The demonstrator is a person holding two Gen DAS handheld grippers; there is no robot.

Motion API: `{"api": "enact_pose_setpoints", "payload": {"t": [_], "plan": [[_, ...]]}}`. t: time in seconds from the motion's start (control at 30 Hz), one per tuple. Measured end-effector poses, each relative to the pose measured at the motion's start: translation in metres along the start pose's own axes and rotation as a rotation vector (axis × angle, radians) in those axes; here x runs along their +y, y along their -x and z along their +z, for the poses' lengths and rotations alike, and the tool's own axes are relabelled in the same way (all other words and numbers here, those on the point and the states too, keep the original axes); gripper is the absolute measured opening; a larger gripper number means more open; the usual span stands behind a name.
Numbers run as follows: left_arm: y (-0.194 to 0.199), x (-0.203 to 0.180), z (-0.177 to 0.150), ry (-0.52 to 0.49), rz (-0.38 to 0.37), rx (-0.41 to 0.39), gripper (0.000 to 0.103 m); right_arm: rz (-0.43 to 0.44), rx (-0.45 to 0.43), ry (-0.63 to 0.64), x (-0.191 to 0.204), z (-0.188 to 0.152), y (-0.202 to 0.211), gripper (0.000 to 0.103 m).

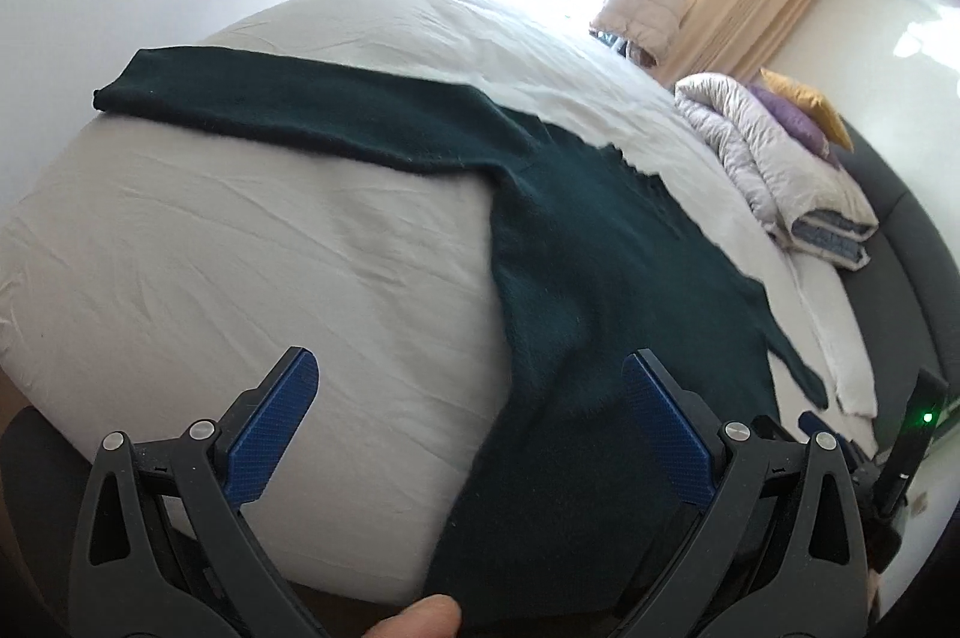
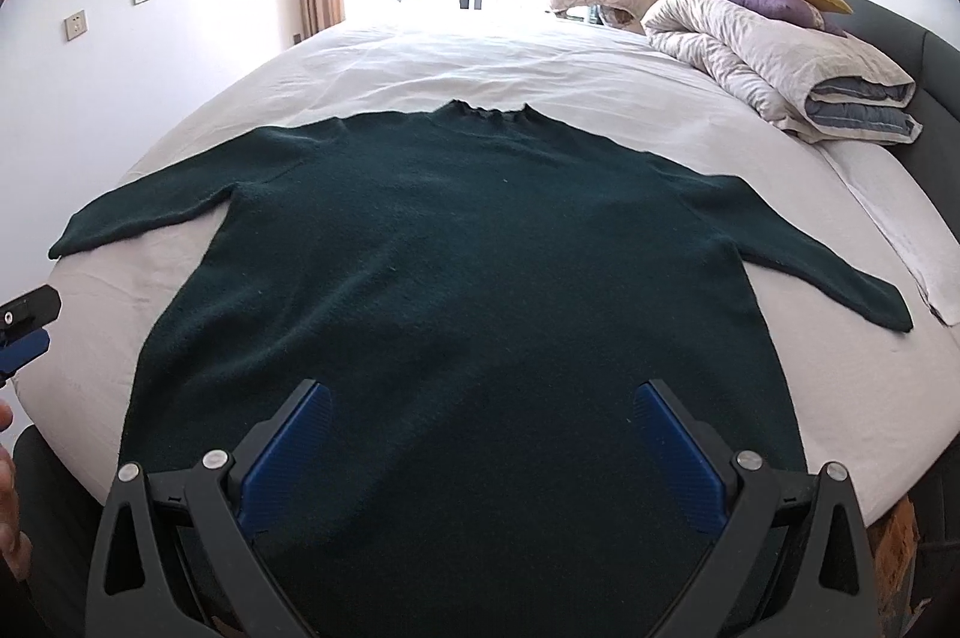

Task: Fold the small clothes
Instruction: 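Grasp the sleeve cuff nearest the left tool and lift it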

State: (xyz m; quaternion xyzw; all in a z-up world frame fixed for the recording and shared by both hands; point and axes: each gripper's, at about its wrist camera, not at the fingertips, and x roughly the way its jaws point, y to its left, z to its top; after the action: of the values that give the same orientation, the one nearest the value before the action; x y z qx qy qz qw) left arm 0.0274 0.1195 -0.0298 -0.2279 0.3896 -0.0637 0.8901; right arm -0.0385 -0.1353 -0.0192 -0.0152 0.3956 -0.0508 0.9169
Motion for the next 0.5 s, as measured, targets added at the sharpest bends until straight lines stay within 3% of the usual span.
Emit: {"api": "enact_pose_setpoints", "payload": {"t": [0.07, 0.13, 0.23, 0.37, 0.5], "plan": [[-0.003, 0.022, 0.016, 0.026, -0.073, -0.003, 0.103, 0.041, -0.017, 0.016, 0.008, 0.011, -0.006, 0.103], [-0.008, 0.047, 0.032, 0.073, -0.056, 0.029, 0.103, 0.092, -0.033, 0.012, 0.015, 0.021, -0.011, 0.103], [-0.018, 0.104, 0.058, 0.24, -0.094, -0.005, 0.103, 0.172, -0.043, -0.019, 0.025, 0.035, -0.022, 0.102], [-0.035, 0.186, 0.082, 0.54, -0.189, -0.115, 0.102, 0.269, -0.007, -0.056, 0.039, 0.045, -0.038, 0.084], [-0.054, 0.216, 0.101, 0.621, -0.196, -0.152, 0.102, 0.32, 0.009, -0.049, 0.049, 0.043, -0.048, 0.077]]}}
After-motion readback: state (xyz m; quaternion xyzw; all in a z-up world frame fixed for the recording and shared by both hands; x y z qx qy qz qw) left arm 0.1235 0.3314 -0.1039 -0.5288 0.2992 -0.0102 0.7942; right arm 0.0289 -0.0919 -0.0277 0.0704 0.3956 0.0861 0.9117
